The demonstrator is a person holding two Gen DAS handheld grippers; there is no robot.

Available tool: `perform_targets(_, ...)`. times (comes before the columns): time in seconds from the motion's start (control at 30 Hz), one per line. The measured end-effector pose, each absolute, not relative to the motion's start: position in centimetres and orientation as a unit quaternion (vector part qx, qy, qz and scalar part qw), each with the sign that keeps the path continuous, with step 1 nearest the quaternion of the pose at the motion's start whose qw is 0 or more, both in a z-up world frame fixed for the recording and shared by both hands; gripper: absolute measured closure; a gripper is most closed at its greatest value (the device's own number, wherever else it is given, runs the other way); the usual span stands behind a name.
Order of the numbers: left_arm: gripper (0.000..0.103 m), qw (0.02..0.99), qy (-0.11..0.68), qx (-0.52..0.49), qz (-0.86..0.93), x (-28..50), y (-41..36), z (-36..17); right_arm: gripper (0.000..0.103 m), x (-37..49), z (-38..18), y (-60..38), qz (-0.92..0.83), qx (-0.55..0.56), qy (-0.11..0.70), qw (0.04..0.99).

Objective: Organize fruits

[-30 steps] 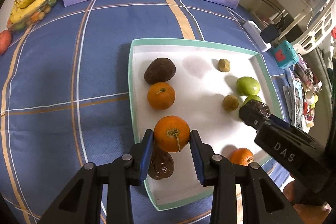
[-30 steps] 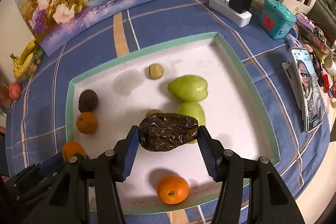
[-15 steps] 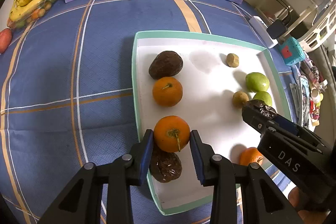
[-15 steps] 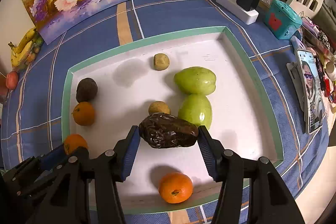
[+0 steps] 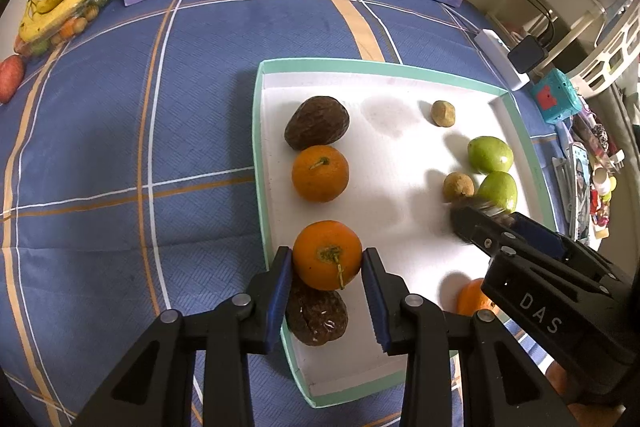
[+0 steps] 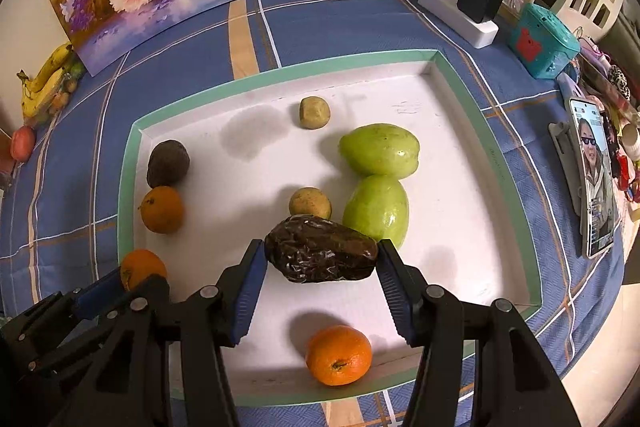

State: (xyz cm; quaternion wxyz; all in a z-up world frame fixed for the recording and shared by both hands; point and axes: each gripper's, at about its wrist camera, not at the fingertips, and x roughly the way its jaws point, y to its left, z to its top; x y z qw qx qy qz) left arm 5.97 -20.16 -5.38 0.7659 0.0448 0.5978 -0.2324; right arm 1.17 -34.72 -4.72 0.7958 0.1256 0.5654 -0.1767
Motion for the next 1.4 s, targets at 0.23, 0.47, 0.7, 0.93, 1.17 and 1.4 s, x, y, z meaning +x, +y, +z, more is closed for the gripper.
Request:
perform_targets(0.23,0.064,0.766,0.598,0.037,-0.231,5.9,-19.6,-5.1,0.045,1.1,-4.7,-34.6,-0.175,0.13,0.565,0.796)
perform_targets(0.47,0.064,0.769,0.592,0.027,-0.238,5.6,-19.0,-4.2,0.045,0.9,-4.3,-34.2,-0.176,0.129,0.558,0.801)
perform_targets(0.7,0.064,0.778,0.591,0.01,-0.213,5.7,-16.9,-3.4,0.045,0.2,-4.1,-33.9,-0.174,0.131,0.552,0.805)
perform_targets(0.93,0.037,0.803,0.58,-0.008,-0.138,6.6,-12.6,-2.7,0.045,-0.6,-3.9,-33.1,-0.165,0.126,0.548,0.811)
perform_targets(1.17,0.001,0.828,0.549,-0.01,-0.115,5.6,-9.4,-0.9,0.032,-1.3,-3.5,-31.7,-0.144,0.119,0.54,0.82)
perform_targets(1.4,0.0,0.851,0.513,-0.009,-0.113,3.7,-7.3,1.0,0.018,-2.2,-2.5,-29.7,-0.108,0.111,0.526,0.836)
